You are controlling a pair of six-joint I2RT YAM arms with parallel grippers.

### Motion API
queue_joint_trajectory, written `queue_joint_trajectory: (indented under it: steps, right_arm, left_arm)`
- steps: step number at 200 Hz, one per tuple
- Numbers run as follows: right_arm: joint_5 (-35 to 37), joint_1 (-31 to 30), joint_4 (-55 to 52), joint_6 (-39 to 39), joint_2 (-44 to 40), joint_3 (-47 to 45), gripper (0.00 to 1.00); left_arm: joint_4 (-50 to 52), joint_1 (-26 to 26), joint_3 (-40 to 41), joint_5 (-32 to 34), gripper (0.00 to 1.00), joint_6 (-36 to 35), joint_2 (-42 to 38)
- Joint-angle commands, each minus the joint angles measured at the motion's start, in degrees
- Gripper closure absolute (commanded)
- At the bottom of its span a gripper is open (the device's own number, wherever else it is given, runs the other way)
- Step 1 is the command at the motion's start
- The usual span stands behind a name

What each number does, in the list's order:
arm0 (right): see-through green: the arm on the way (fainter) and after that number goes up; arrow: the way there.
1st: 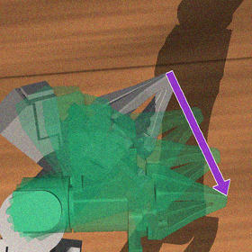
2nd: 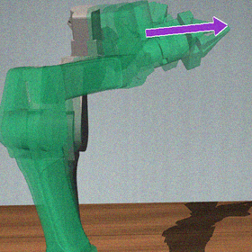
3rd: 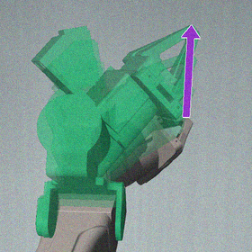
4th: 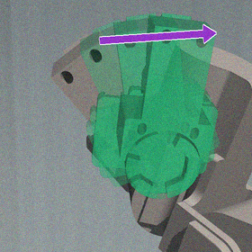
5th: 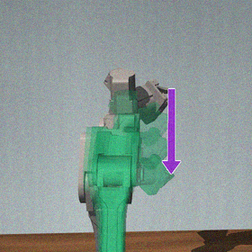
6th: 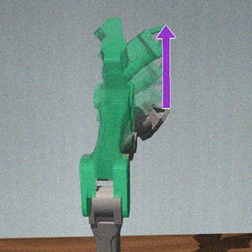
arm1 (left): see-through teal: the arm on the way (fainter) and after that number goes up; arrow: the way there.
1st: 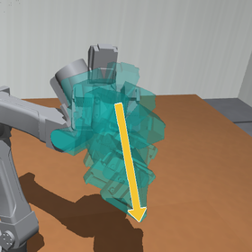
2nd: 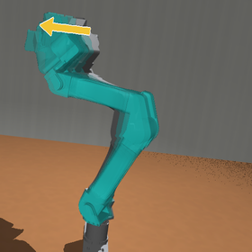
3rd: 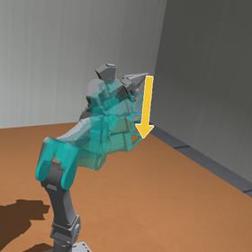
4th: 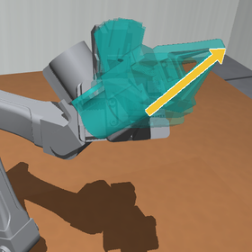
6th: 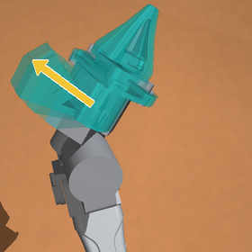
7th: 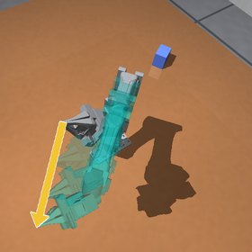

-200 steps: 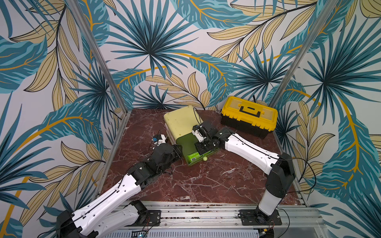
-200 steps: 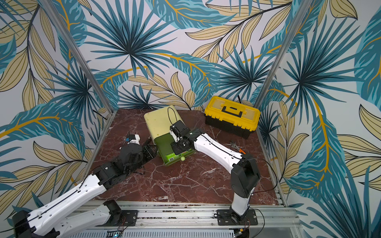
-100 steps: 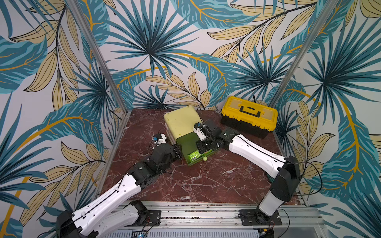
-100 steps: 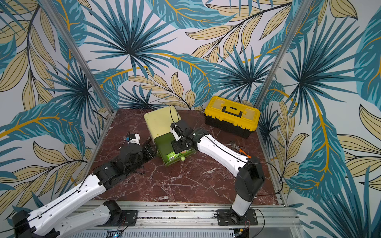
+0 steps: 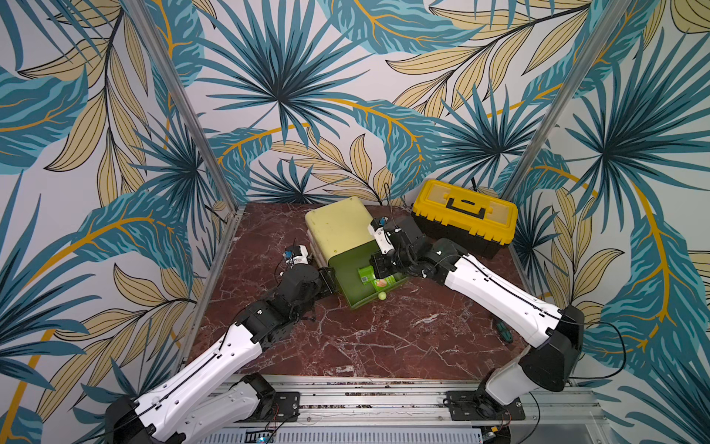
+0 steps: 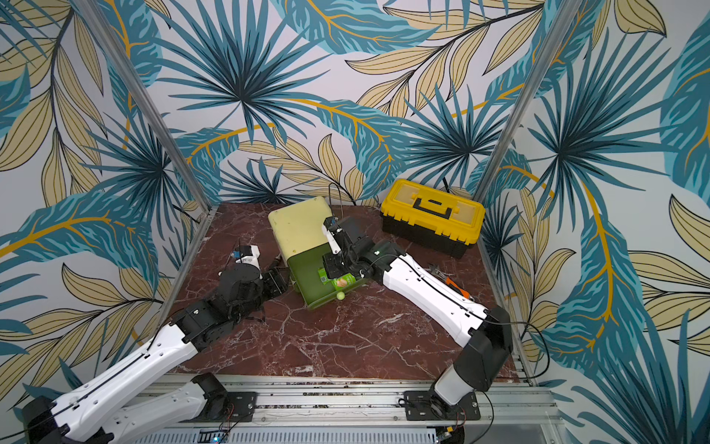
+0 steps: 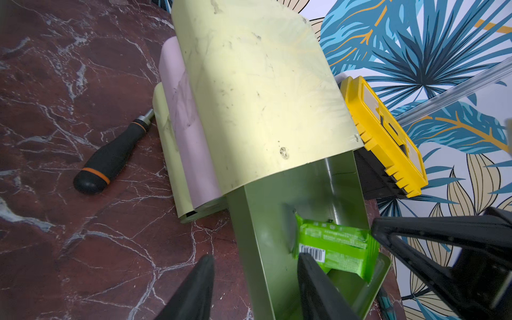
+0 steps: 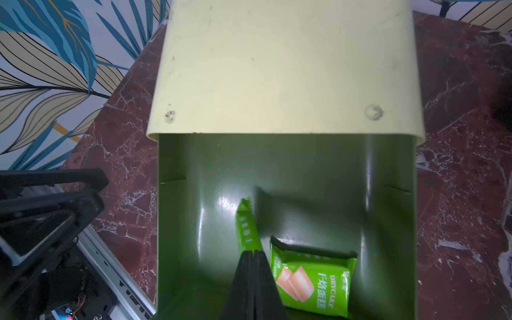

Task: Take the cookies out of the drawer
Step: Pick up the cookie from the drawer, then place the cookie at the center of the board.

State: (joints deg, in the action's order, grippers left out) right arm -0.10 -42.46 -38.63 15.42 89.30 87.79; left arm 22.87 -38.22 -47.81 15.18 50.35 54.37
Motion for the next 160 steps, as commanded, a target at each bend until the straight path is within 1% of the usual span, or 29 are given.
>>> queue_joint_trajectory:
  steps: [1,43,76,99,127,160]
  right_arm:
    - [1.45,-0.02,1.01,1.65,-5.74,-1.78,1.00]
    - [5.34,0.01,-5.31,3.91,-14.23,-3.55,1.00]
    - [9.30,0.03,-13.15,8.33,-21.38,-6.13,1.00]
    - [10.86,0.18,-18.66,11.84,-26.13,-10.15,1.00]
    - [10.24,0.19,-22.00,16.08,-30.46,-16.65,1.00]
    - [7.55,1.42,-18.98,20.86,-32.11,-24.41,1.00]
  left_arm:
    - [-2.55,0.50,-2.28,-0.82,0.46,-2.65,-0.32]
    - [-3.78,0.88,-3.84,-2.07,0.45,-6.13,1.37]
    - [-4.76,1.11,-5.89,-3.90,0.46,-8.28,3.66]
    - [-5.94,1.16,-6.63,-4.87,0.45,-8.94,4.90]
    - [-6.57,1.47,-7.67,-6.00,0.45,-9.73,6.34]
    - [-6.74,1.56,-8.52,-6.73,0.45,-10.04,7.32]
